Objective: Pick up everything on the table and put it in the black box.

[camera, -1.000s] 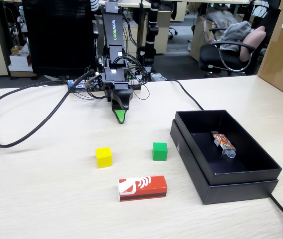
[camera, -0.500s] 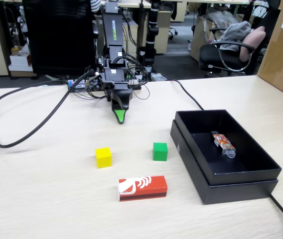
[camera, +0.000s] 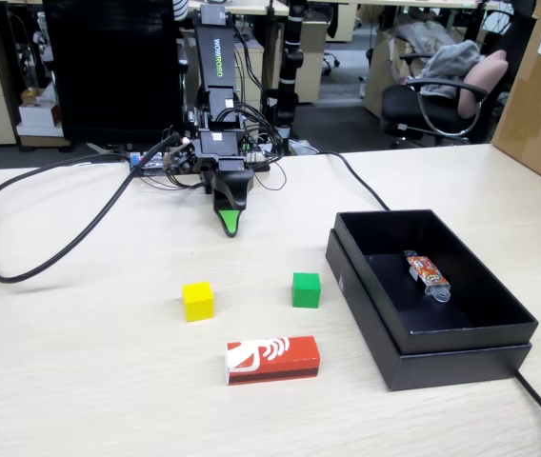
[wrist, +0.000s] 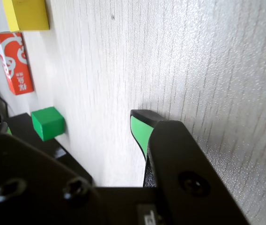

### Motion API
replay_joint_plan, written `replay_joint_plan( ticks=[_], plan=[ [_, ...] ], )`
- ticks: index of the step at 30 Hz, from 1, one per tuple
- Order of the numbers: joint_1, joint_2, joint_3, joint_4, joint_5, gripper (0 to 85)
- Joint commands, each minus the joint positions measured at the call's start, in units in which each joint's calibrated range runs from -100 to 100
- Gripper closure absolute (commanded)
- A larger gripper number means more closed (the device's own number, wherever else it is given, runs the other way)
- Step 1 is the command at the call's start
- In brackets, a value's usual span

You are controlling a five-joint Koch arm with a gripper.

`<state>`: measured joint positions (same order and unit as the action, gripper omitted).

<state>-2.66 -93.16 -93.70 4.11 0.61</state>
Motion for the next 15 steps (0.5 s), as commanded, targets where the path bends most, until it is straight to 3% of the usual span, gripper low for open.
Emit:
replay_joint_plan(
  ticks=[1, 15],
  plan=[
    [0.0, 0.0, -1.0, -1.1, 0.0, 36.8],
    [1.4, -1.7, -0.1, -1.4, 0.0, 36.8]
  ],
)
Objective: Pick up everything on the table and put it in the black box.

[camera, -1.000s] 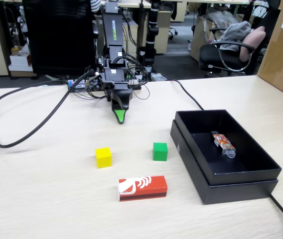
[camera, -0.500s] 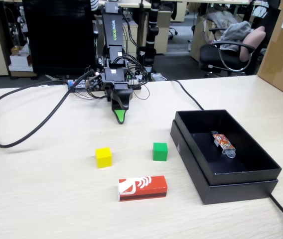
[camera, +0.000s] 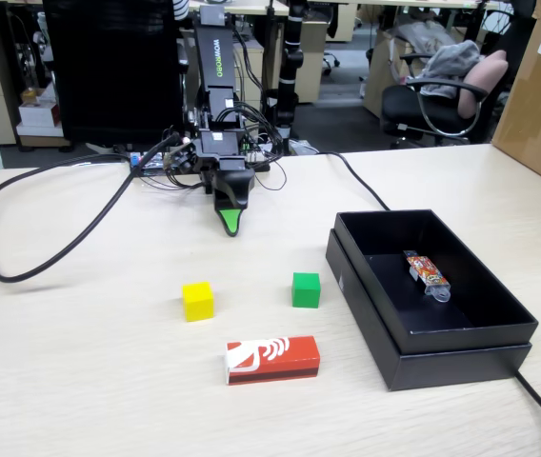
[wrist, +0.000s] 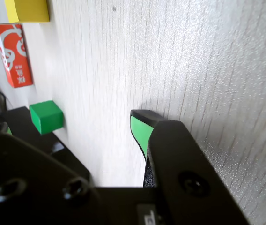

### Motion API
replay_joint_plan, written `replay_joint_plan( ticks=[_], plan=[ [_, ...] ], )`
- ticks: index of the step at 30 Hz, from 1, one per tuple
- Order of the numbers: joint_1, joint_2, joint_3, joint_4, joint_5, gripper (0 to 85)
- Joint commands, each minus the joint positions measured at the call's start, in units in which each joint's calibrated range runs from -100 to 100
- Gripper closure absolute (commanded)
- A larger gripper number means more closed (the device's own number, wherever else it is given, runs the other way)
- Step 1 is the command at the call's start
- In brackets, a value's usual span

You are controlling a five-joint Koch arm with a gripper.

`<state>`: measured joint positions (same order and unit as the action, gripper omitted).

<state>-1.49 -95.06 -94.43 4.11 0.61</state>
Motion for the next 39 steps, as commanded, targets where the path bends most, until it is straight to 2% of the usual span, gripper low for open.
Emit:
replay_joint_plan(
  ticks=[1, 5, 10, 14, 17, 20, 22, 26, 39],
  plan=[
    [0.1, 0.1, 1.7, -2.6, 0.0, 37.0],
    [0.3, -2.1, 8.3, -11.6, 0.7, 37.0],
    [2.4, -2.0, 23.0, -27.7, 4.2, 37.4],
    [4.3, 0.2, 33.8, -33.2, 5.6, 37.8],
    [4.9, 7.7, 43.0, -36.2, 5.7, 38.3],
    [5.3, 23.3, 59.6, -47.7, 6.4, 39.6],
    [5.3, 29.1, 65.0, -50.6, 6.8, 39.5],
    [5.5, 44.7, 78.7, -54.1, 7.3, 39.8],
    [7.1, 74.3, 96.8, -54.2, 7.6, 40.8]
  ],
)
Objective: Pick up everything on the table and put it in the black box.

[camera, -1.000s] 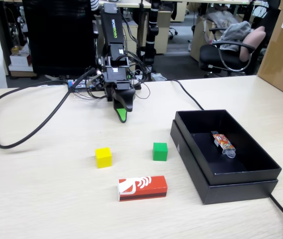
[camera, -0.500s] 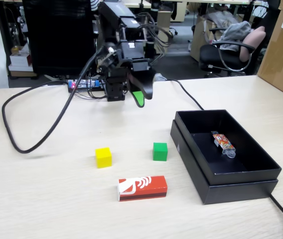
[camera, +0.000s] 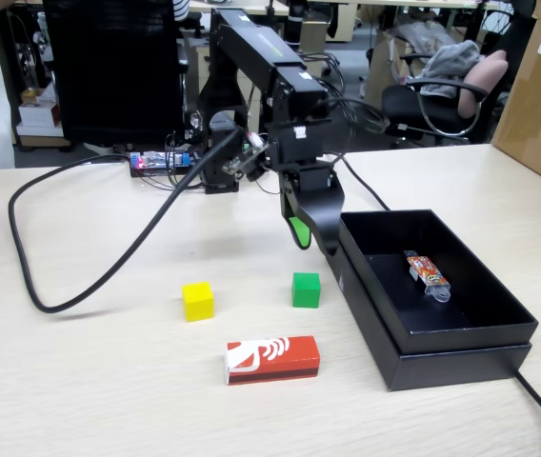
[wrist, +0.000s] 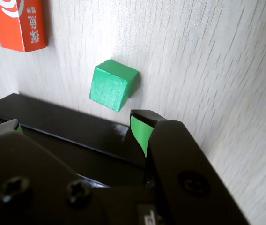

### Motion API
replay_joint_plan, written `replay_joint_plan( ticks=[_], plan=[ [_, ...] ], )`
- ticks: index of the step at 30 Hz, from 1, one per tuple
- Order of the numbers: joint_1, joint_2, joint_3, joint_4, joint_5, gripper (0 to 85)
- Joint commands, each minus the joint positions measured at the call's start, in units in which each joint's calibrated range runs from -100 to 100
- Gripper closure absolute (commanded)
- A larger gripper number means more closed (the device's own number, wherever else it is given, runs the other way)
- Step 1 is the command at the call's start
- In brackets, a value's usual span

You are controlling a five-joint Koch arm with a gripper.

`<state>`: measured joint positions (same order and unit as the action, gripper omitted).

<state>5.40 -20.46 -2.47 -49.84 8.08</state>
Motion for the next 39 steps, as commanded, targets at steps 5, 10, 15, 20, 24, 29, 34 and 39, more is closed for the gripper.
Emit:
replay_joint_plan(
  ticks=[5, 10, 15, 20, 24, 29, 34, 39],
  plan=[
    [-0.2, 5.3, 6.6, -0.2, 2.3, 40.7],
    [-0.1, 5.5, 2.8, -0.2, 6.6, 40.6],
    [0.1, 5.6, 1.4, -0.2, 8.3, 40.6],
    [0.0, 7.7, 1.8, -0.2, 8.4, 40.4],
    [-0.1, 11.4, 4.0, -0.2, 8.4, 40.6],
    [0.0, 14.0, 5.6, -0.2, 8.3, 40.8],
    [0.1, 15.8, 5.9, 0.1, 8.2, 49.1],
    [0.1, 16.7, 6.2, 0.4, 7.9, 56.1]
  ],
)
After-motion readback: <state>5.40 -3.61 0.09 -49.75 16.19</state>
